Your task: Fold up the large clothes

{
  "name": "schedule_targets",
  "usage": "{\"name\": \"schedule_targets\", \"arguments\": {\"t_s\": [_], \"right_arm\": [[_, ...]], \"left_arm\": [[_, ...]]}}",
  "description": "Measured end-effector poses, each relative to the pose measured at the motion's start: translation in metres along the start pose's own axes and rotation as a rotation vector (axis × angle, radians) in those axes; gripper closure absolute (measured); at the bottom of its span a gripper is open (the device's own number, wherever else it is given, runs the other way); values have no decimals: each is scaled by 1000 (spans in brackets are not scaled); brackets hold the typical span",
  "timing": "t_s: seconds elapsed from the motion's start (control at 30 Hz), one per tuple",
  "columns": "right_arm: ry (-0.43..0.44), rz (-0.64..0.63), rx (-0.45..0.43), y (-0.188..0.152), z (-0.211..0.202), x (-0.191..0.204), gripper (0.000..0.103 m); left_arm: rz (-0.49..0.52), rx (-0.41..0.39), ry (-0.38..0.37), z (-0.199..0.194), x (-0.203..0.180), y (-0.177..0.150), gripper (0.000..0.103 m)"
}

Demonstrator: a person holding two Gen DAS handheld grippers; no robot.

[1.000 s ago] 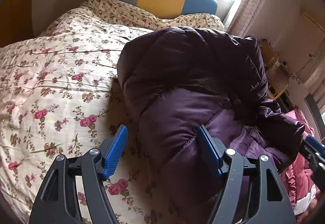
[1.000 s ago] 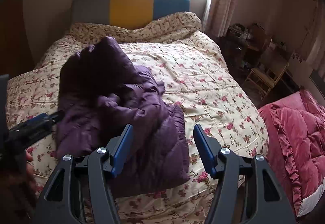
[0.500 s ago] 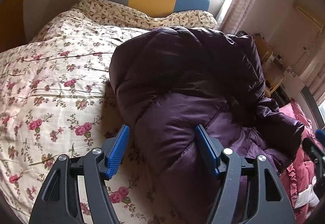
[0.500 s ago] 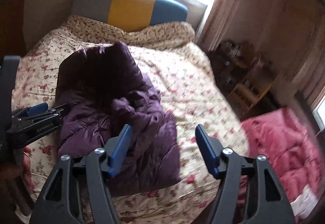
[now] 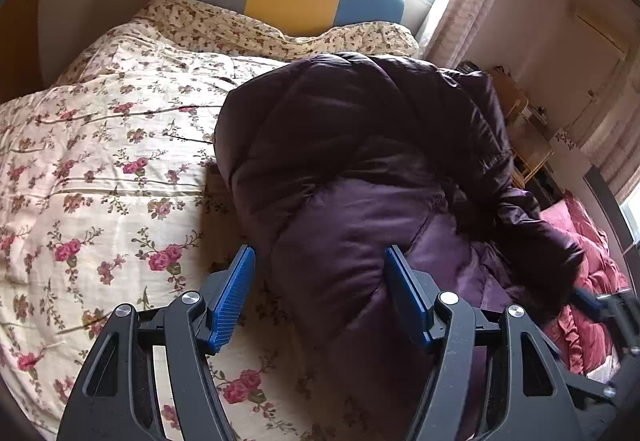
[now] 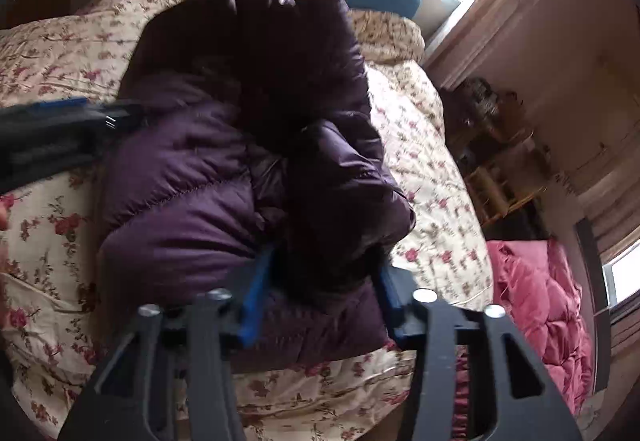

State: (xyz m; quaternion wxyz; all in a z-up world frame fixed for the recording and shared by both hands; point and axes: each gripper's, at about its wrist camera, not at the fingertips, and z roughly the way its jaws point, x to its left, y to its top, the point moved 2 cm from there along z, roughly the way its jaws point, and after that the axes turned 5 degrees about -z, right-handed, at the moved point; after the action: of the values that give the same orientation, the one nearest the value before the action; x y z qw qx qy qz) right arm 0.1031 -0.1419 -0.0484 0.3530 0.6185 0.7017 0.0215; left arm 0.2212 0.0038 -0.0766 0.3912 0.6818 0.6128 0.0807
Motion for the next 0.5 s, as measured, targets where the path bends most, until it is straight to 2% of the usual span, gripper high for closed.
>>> {"name": "schedule_targets", "arguments": {"t_s": [0.1, 0.5], "right_arm": [[27, 39, 33, -5, 17, -8, 77], [70, 76, 95, -23, 54, -21, 79]], "left_arm": [[18, 0, -13, 0, 0, -1, 36], [69, 11, -38, 10, -18, -4, 36]]}}
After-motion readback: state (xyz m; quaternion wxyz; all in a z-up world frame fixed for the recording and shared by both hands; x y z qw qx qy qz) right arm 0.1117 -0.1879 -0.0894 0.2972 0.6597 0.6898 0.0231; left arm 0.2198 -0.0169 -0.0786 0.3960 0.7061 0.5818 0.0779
